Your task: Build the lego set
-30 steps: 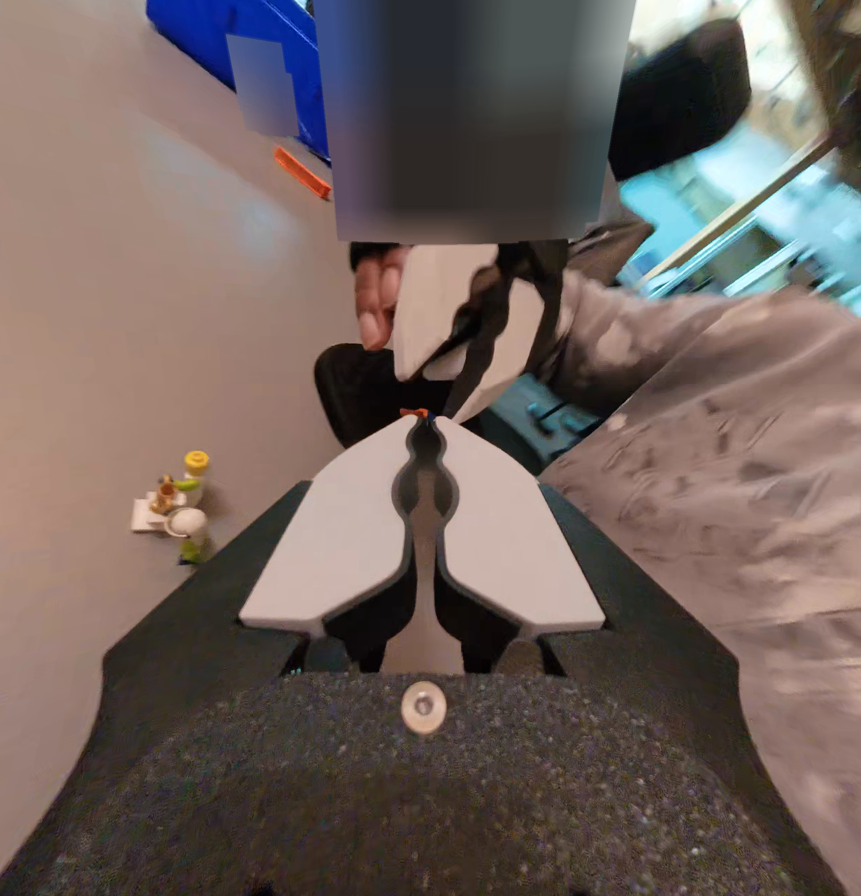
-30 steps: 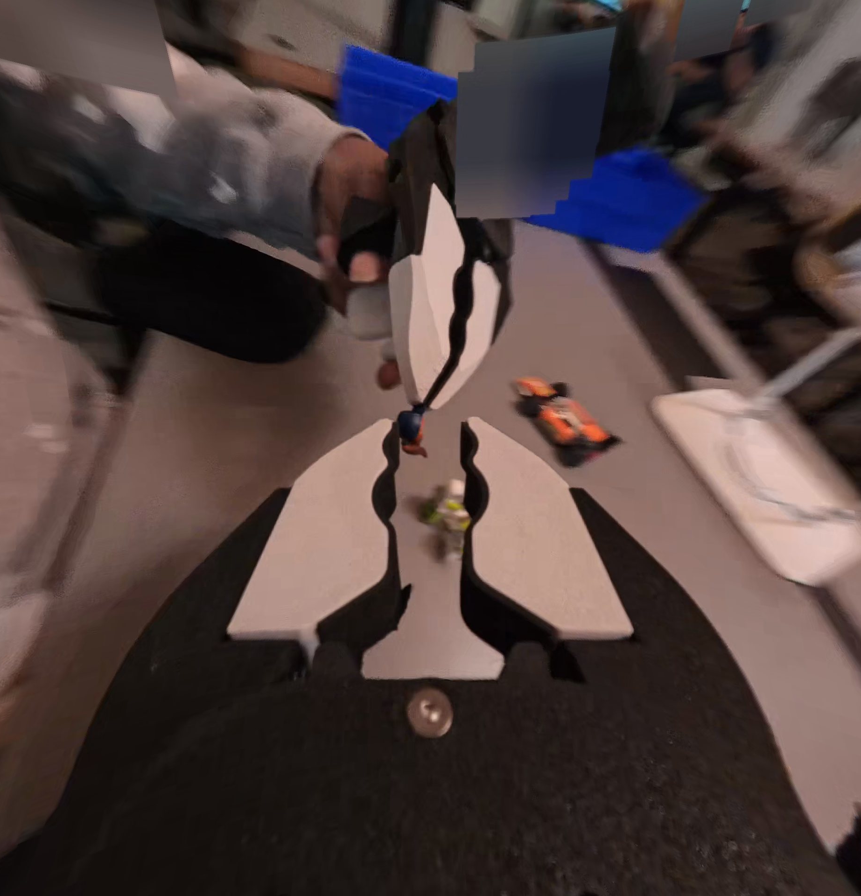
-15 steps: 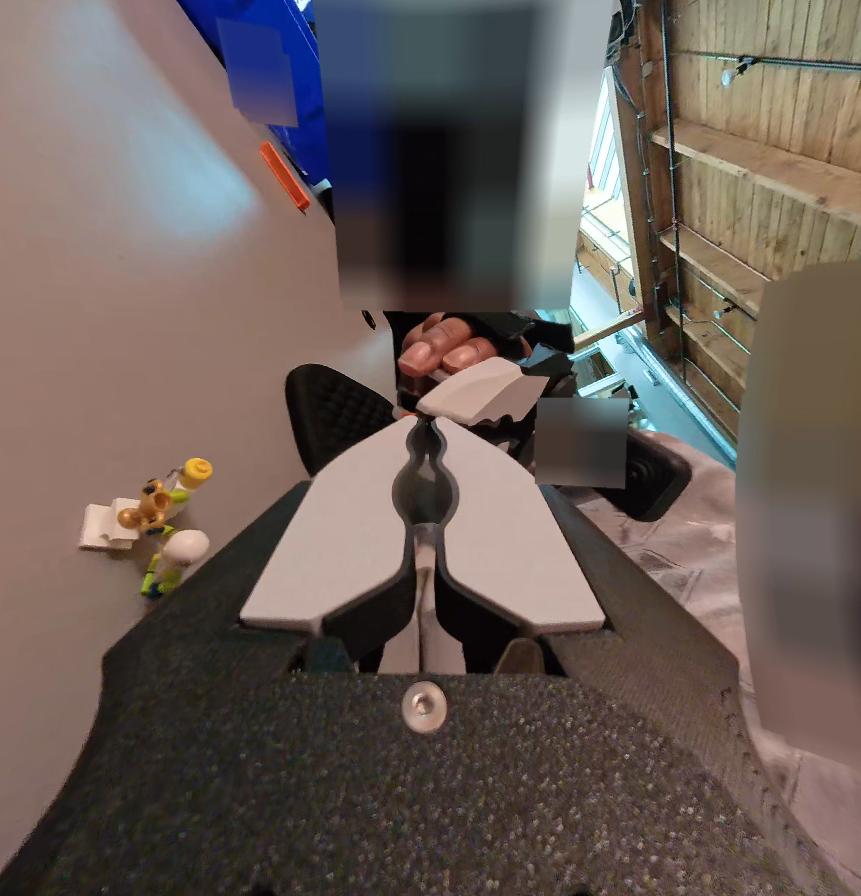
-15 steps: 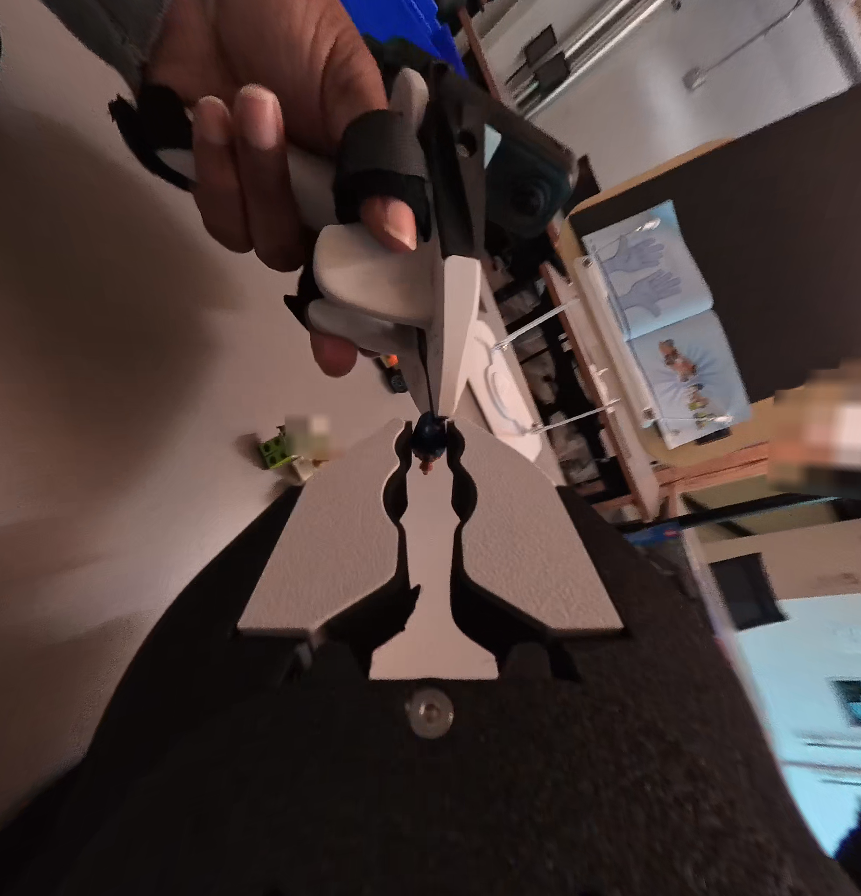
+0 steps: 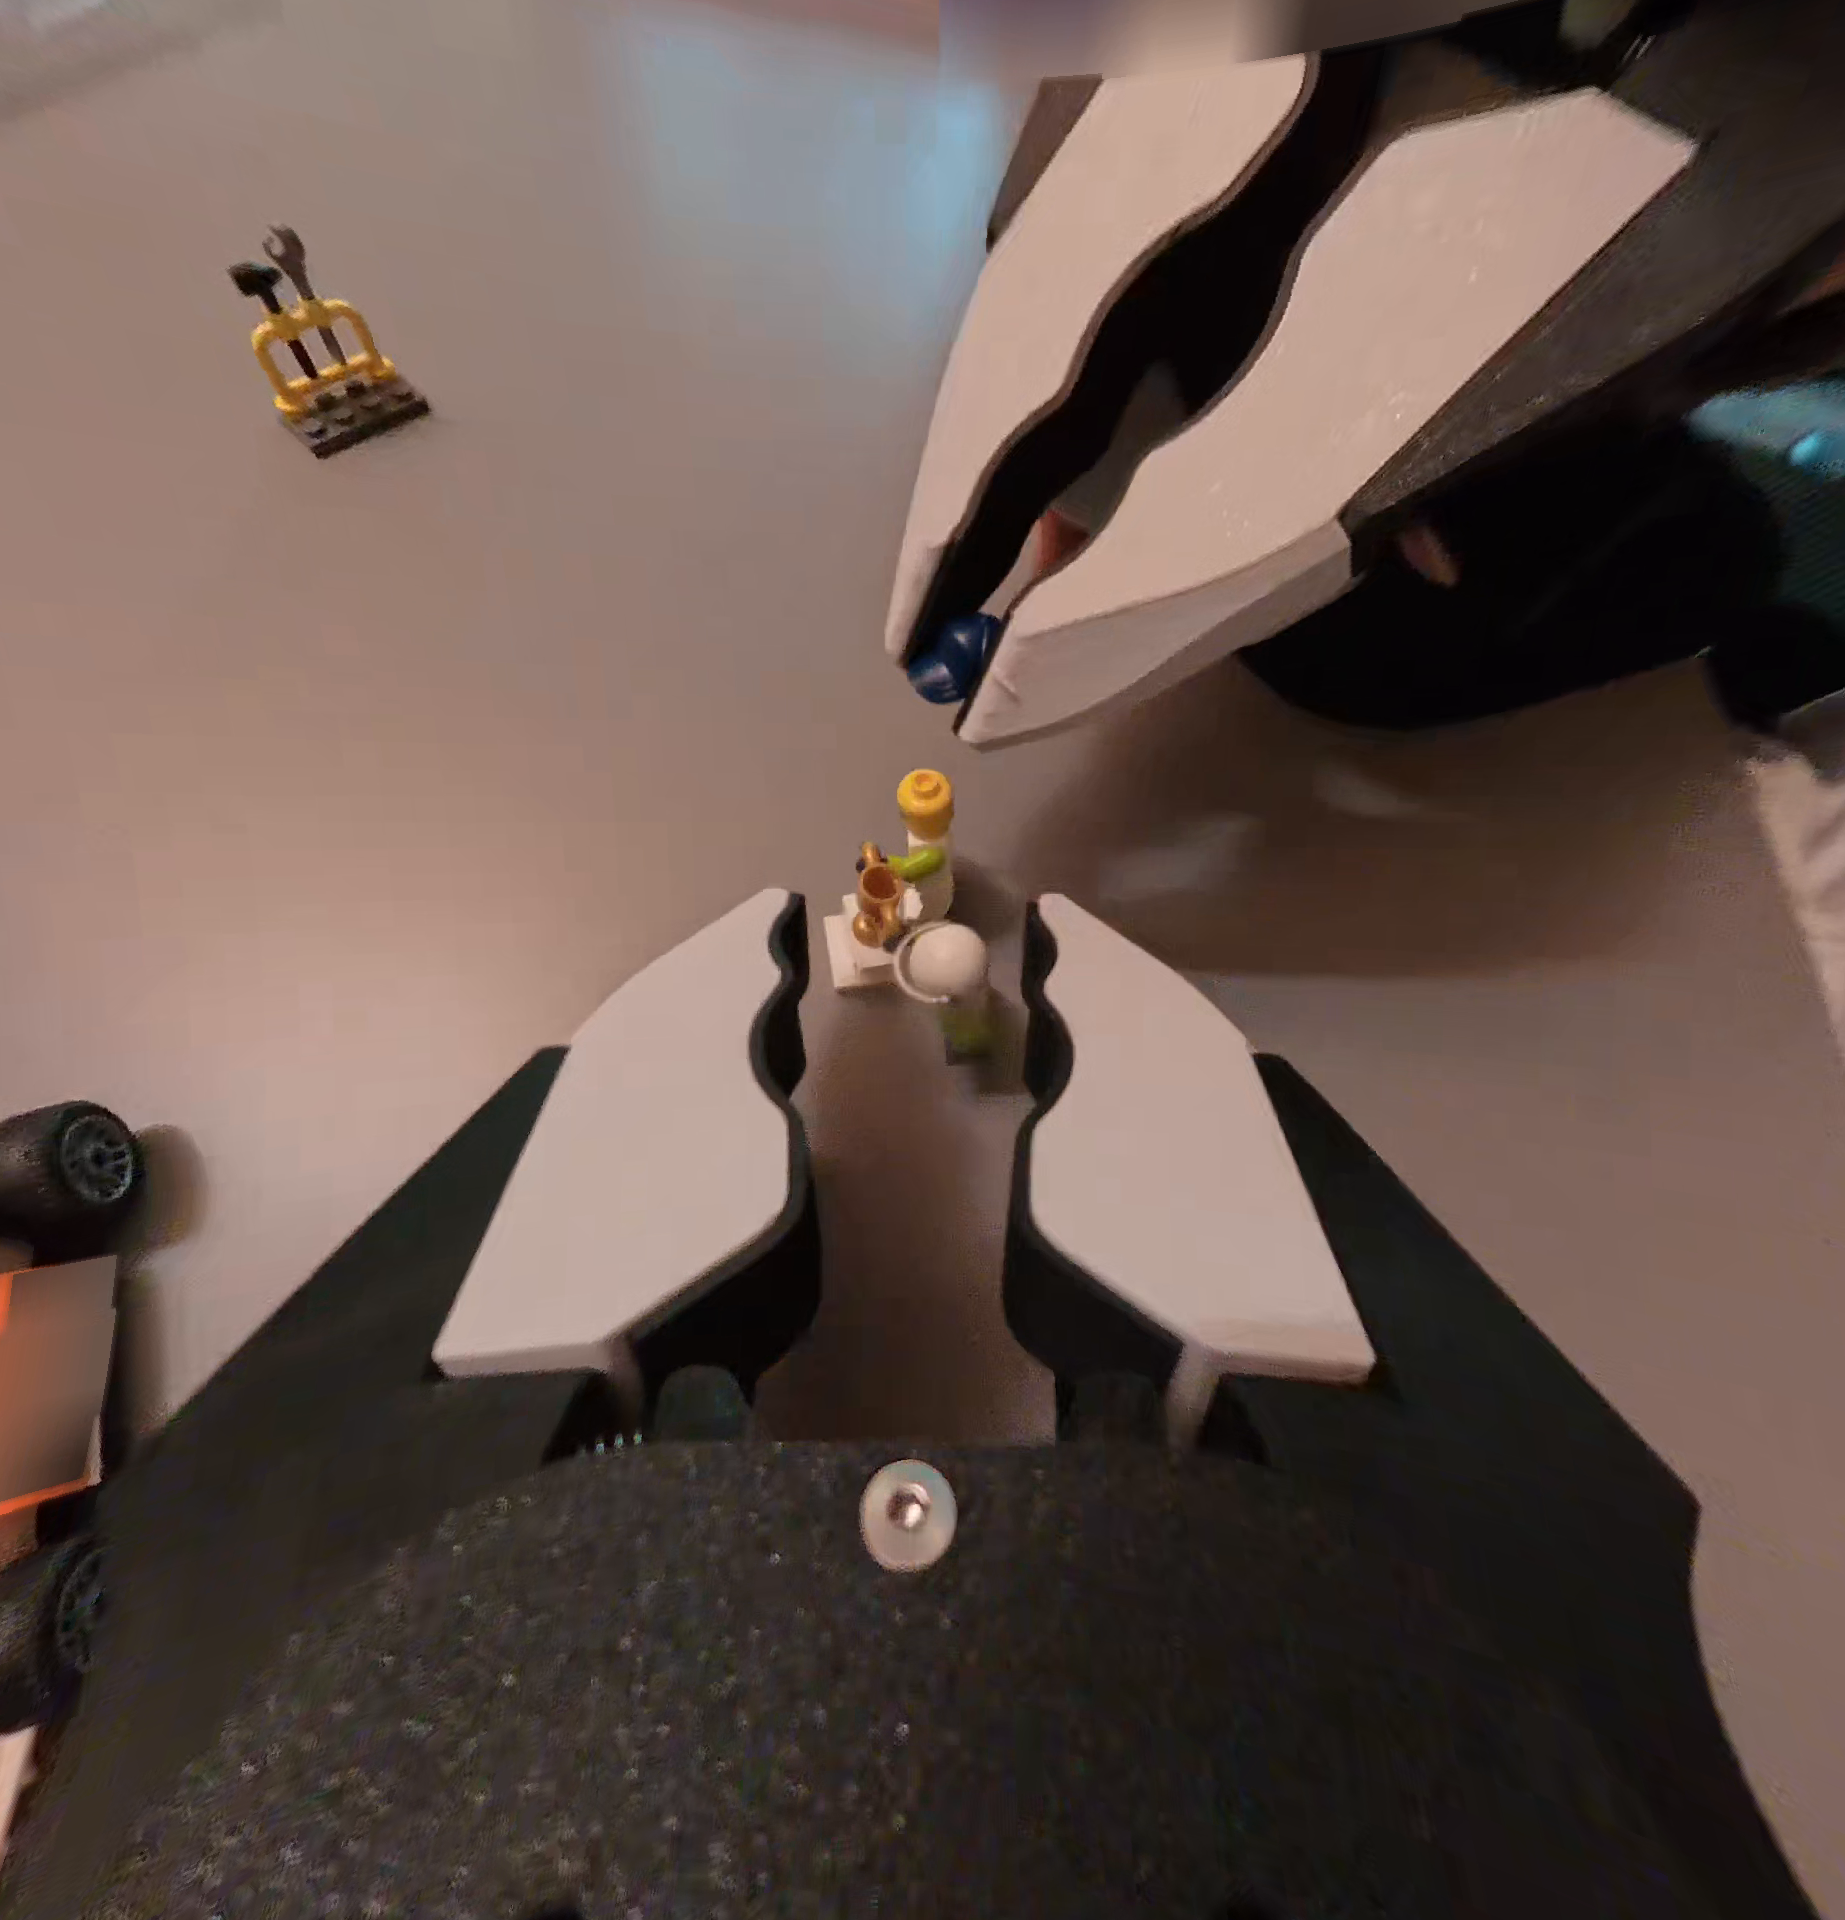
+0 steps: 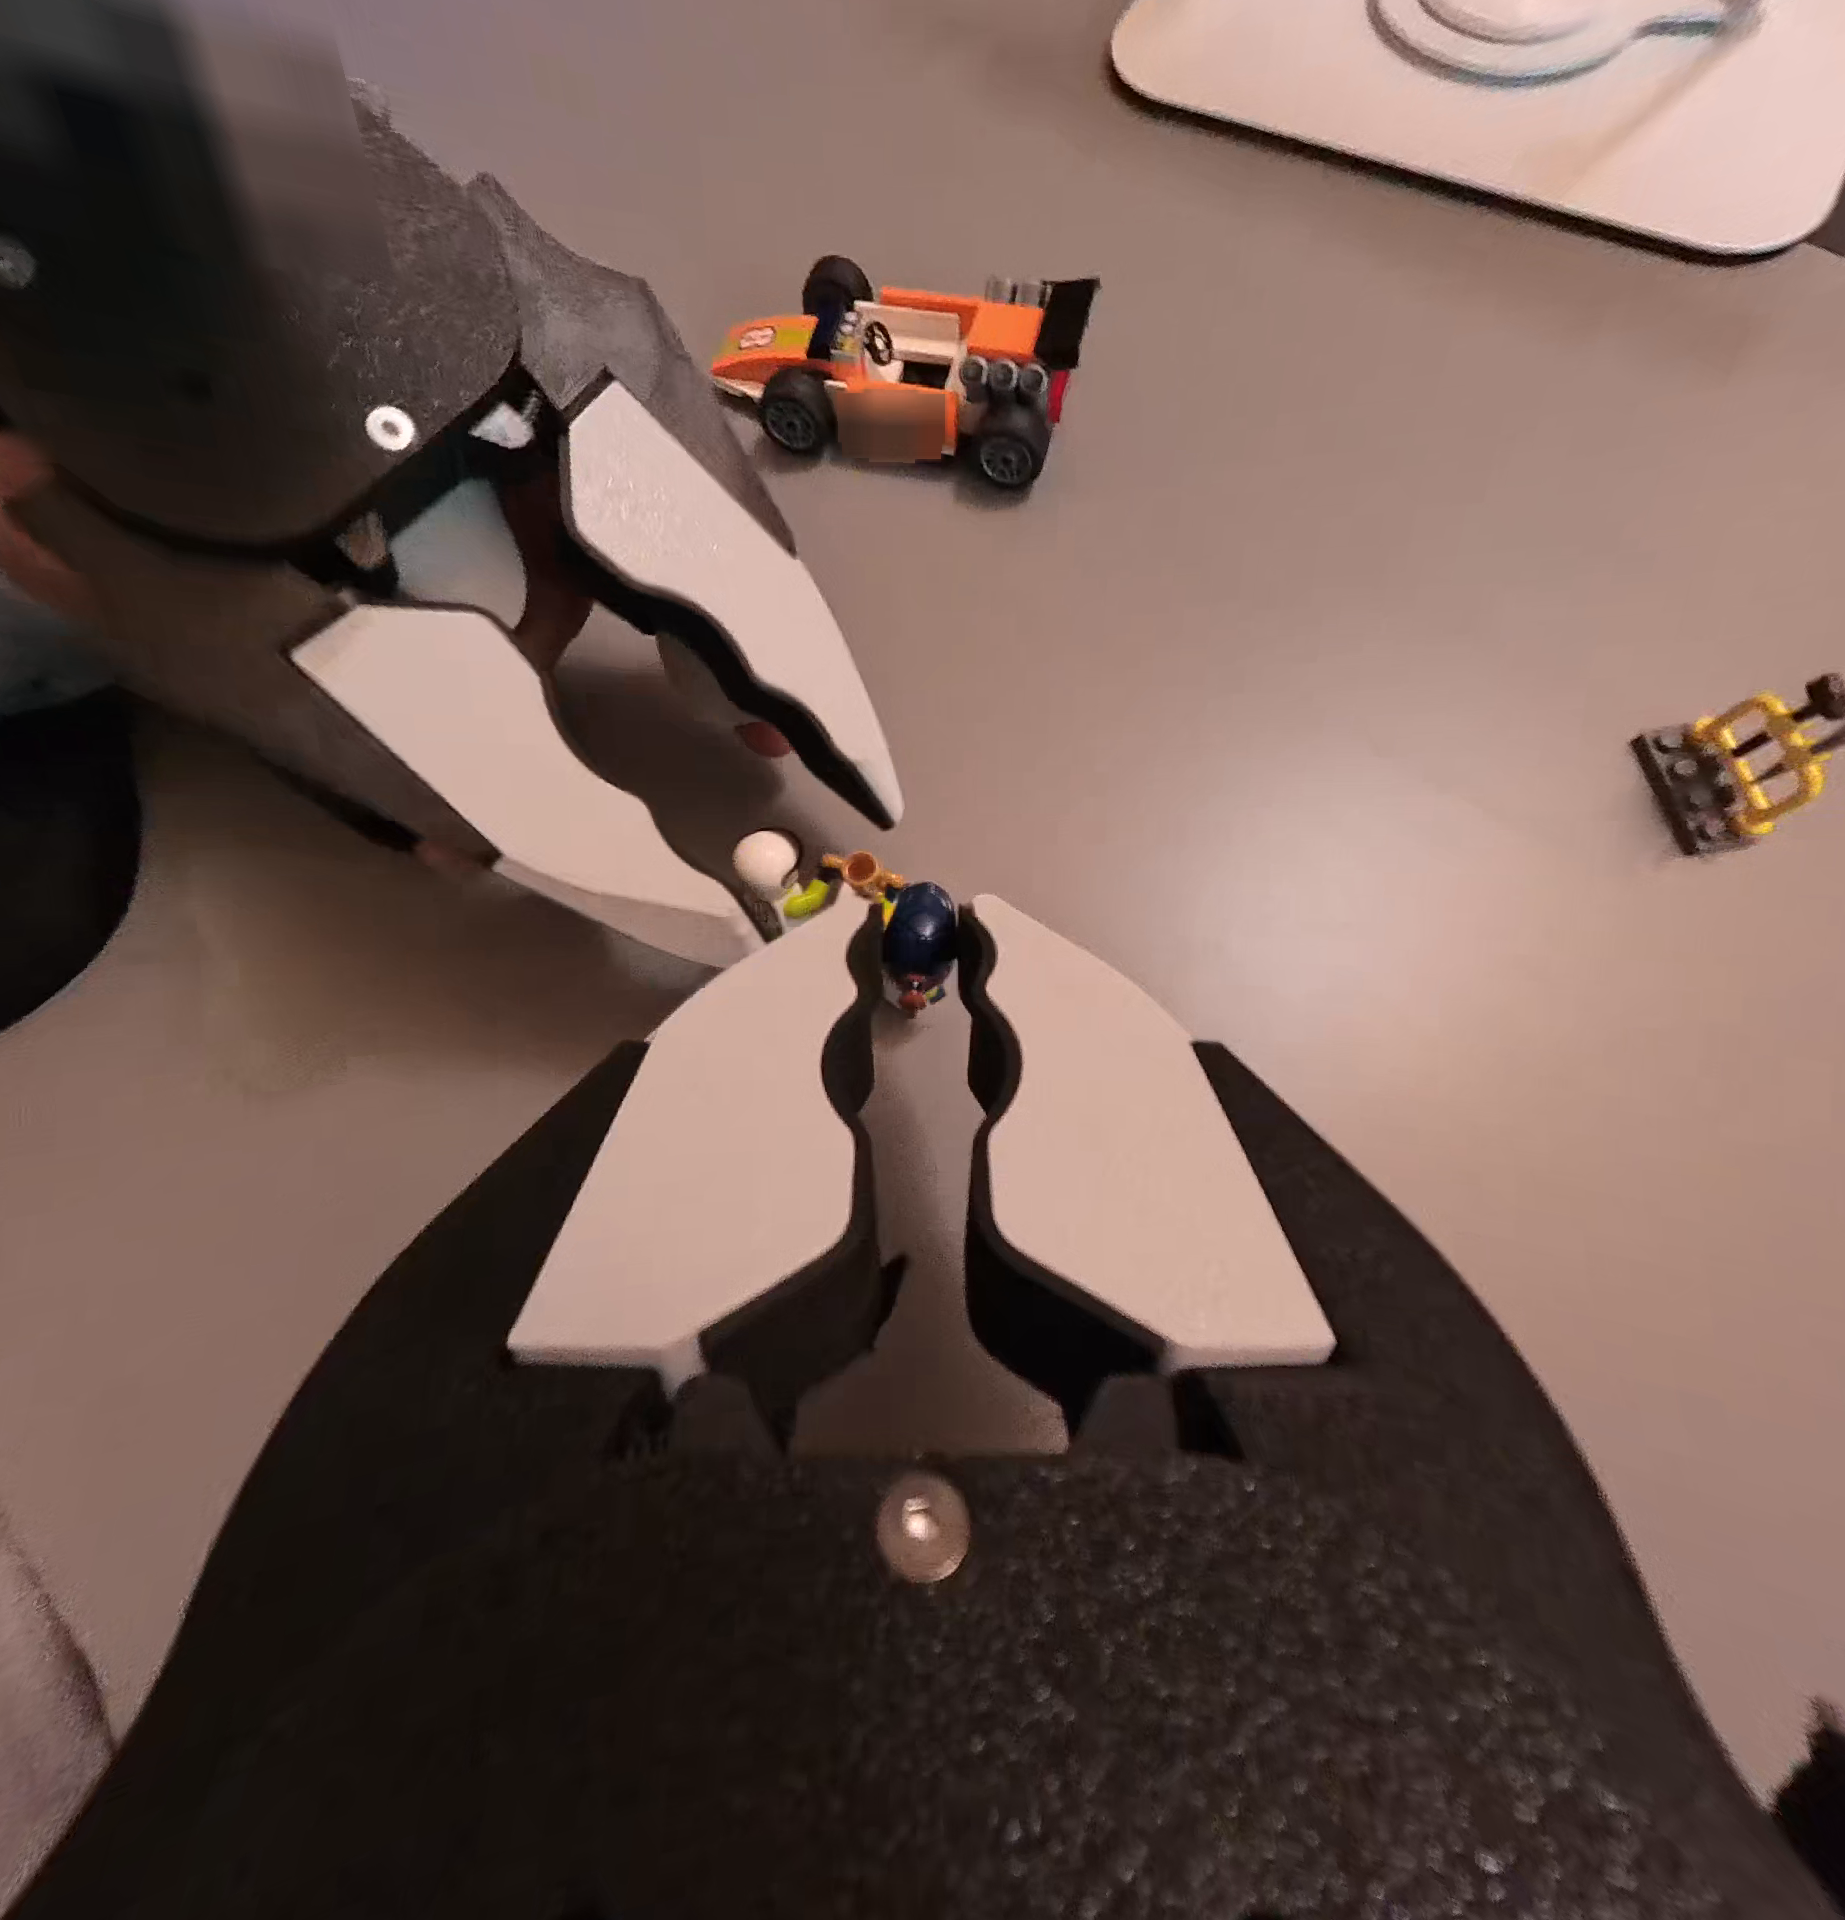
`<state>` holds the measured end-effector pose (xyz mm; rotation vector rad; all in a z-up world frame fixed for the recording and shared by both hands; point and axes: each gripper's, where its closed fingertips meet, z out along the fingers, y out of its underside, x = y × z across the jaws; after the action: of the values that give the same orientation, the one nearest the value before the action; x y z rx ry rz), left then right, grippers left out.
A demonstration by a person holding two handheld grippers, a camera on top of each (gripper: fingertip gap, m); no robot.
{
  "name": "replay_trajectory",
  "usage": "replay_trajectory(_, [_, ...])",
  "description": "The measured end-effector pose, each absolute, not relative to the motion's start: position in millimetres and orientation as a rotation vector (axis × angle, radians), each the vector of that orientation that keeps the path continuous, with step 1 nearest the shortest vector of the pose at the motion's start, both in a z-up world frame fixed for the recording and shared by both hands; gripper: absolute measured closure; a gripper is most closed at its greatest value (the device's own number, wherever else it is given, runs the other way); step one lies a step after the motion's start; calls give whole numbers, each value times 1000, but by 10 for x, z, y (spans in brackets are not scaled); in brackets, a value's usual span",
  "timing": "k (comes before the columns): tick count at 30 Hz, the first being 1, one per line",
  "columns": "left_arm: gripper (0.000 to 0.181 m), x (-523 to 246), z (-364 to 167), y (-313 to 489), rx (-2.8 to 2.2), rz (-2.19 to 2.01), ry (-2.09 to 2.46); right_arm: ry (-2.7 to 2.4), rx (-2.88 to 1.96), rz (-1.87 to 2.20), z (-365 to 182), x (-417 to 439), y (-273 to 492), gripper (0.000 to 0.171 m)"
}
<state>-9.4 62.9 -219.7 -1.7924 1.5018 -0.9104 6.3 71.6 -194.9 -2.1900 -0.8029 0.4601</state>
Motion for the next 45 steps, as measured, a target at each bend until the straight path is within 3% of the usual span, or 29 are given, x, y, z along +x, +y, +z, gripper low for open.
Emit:
replay_trajectory(5, [159, -123, -2333, 636, -1786, -672, 1547, -782, -2223, 408, -2009, 58, 705, 158])
replay_trajectory(15, [165, -130, -2331, 585, -1829, -545, 1445, -787, -2262, 364, -2028, 45, 623, 158])
replay_trajectory(28, [164, -96, -2304, 603, -1959, -758, 1329, -766, -2263, 348, -2078, 36, 646, 158])
replay_trajectory(34, [146, -167, -2317, 557, -1951, -813, 1367, -773, -2279, 352, -2104, 21, 658, 158])
replay_trajectory(45, [168, -139, -2332, 447, -1856, -750, 1444, -764, -2320, 363, -2136, 33, 679, 158])
